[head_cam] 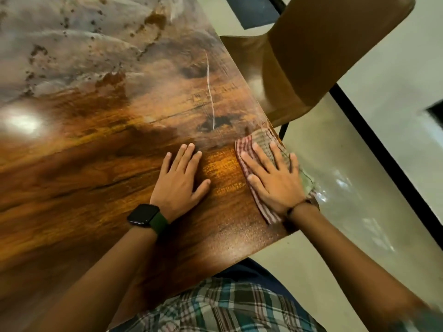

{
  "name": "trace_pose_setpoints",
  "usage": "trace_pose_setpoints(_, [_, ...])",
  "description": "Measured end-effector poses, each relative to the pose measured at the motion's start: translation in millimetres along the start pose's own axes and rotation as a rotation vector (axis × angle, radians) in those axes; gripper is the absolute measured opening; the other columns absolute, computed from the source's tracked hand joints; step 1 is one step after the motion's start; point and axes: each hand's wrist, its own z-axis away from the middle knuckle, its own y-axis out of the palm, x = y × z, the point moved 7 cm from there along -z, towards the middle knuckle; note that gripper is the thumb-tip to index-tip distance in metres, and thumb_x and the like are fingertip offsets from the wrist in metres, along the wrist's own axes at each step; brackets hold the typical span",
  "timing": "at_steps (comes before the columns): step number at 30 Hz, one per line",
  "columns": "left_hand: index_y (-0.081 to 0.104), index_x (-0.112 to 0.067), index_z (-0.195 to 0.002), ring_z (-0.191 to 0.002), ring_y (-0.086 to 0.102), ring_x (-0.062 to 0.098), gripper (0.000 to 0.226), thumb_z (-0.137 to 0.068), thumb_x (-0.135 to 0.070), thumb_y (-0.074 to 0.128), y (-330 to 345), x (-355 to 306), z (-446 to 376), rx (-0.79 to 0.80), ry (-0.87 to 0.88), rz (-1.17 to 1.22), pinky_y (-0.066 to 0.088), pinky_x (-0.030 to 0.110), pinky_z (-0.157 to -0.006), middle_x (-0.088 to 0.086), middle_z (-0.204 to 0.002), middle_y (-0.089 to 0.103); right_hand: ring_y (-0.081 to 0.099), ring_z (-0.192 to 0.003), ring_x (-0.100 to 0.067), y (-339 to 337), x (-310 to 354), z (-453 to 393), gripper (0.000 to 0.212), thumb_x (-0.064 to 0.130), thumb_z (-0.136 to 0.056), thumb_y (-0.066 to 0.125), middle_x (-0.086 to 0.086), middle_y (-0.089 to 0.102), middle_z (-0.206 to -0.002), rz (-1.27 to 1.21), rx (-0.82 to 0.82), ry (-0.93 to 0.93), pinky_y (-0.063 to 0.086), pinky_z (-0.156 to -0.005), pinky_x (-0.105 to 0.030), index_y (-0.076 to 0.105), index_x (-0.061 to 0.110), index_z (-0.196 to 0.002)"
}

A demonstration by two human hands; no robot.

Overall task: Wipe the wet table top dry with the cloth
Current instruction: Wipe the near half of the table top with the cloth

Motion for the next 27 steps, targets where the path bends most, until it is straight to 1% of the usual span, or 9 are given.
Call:
trace_pose_setpoints(6, [0.023,-0.014,-0.144,-0.142,0.003,0.019,0.077,-0.083,-0.059,0.013,2,5,1,0.019,-0.001,-0.024,-0.003,0.039,-0.114,0.009,-0.155,0.013,-0.012,-0.145,-0.023,-22,2,-122,0.049,0.046,-0.1,0.017,0.012,-0.006,-0.158,-0.065,0.035,0.105,-0.003,-0.113,-0.058,0.002,0.046,-0.146])
trace_pose_setpoints(10, [0.028,-0.014,-0.143,-0.142,0.007,0.023,0.075,-0.083,-0.059,0.016,-12,46,12,-0.038,-0.137,-0.037,0.003,0.044,-0.113,0.011,-0.154,0.016,-0.011,-0.145,-0.027,-7,26,-56,0.052,0.05,-0.097,0.009,0.007,-0.011,-0.157,0.001,-0.016,-0.048,-0.013,-0.111,-0.054,-0.008,0.041,-0.146])
trace_pose_setpoints(13, [0.026,-0.015,-0.144,-0.142,0.006,0.021,0.073,-0.085,-0.057,0.015,-13,67,19,-0.036,-0.209,-0.023,0.006,0.048,-0.114,0.009,-0.154,0.015,0.007,-0.145,-0.028,6,39,0,0.054,0.052,-0.096,0.008,0.005,0.01,-0.157,0.027,-0.025,-0.246,-0.001,-0.112,-0.056,0.011,0.038,-0.148])
trace_pose_setpoints(15, [0.026,-0.014,-0.144,-0.142,0.006,0.022,0.072,-0.086,-0.055,0.015,-11,65,17,-0.04,-0.228,-0.034,0.006,0.049,-0.113,0.009,-0.154,0.015,0.006,-0.145,-0.026,2,30,-18,0.056,0.056,-0.094,0.002,0.007,0.012,-0.157,0.021,0.026,-0.284,0.003,-0.112,-0.058,0.014,0.041,-0.147])
trace_pose_setpoints(17, [0.026,-0.013,-0.144,-0.142,0.006,0.023,0.071,-0.086,-0.054,0.015,-11,62,15,-0.041,-0.239,-0.04,0.006,0.049,-0.113,0.009,-0.154,0.015,-0.004,-0.145,-0.024,-11,15,-66,0.057,0.059,-0.091,0.001,0.01,0.002,-0.157,0.013,0.0,-0.204,-0.002,-0.113,-0.058,0.006,0.045,-0.146])
trace_pose_setpoints(20, [0.025,-0.015,-0.144,-0.142,0.005,0.021,0.071,-0.085,-0.054,0.015,-10,65,16,-0.042,-0.239,-0.032,0.005,0.049,-0.114,0.008,-0.154,0.014,-0.012,-0.145,-0.023,-25,-5,-138,0.051,0.05,-0.098,0.015,0.01,-0.006,-0.158,-0.052,0.013,0.039,-0.004,-0.115,-0.054,0.001,0.044,-0.147])
trace_pose_setpoints(22, [0.026,-0.015,-0.144,-0.142,0.006,0.021,0.07,-0.086,-0.054,0.017,-11,67,17,-0.051,-0.238,-0.028,0.006,0.049,-0.114,0.008,-0.154,0.015,-0.014,-0.144,-0.027,-26,14,-147,0.052,0.047,-0.099,0.016,0.006,-0.01,-0.158,-0.057,0.016,0.077,-0.009,-0.114,-0.053,-0.002,0.04,-0.148])
trace_pose_setpoints(25, [0.029,-0.014,-0.142,-0.141,0.008,0.02,0.068,-0.086,-0.053,0.02,-11,66,17,-0.058,-0.235,-0.022,0.007,0.048,-0.113,0.009,-0.153,0.019,-0.012,-0.144,-0.031,-10,85,-97,0.053,0.048,-0.097,0.013,0.007,-0.012,-0.155,-0.008,-0.007,-0.236,-0.011,-0.112,-0.054,-0.009,0.04,-0.144])
trace_pose_setpoints(27, [0.03,-0.015,-0.142,-0.141,0.01,0.019,0.067,-0.087,-0.052,0.022,-11,67,17,-0.065,-0.23,-0.02,0.008,0.048,-0.112,0.008,-0.152,0.021,0.002,-0.145,-0.03,5,118,-49,0.052,0.048,-0.096,0.019,0.006,0.005,-0.157,0.014,0.008,-0.545,-0.004,-0.111,-0.055,0.005,0.04,-0.146])
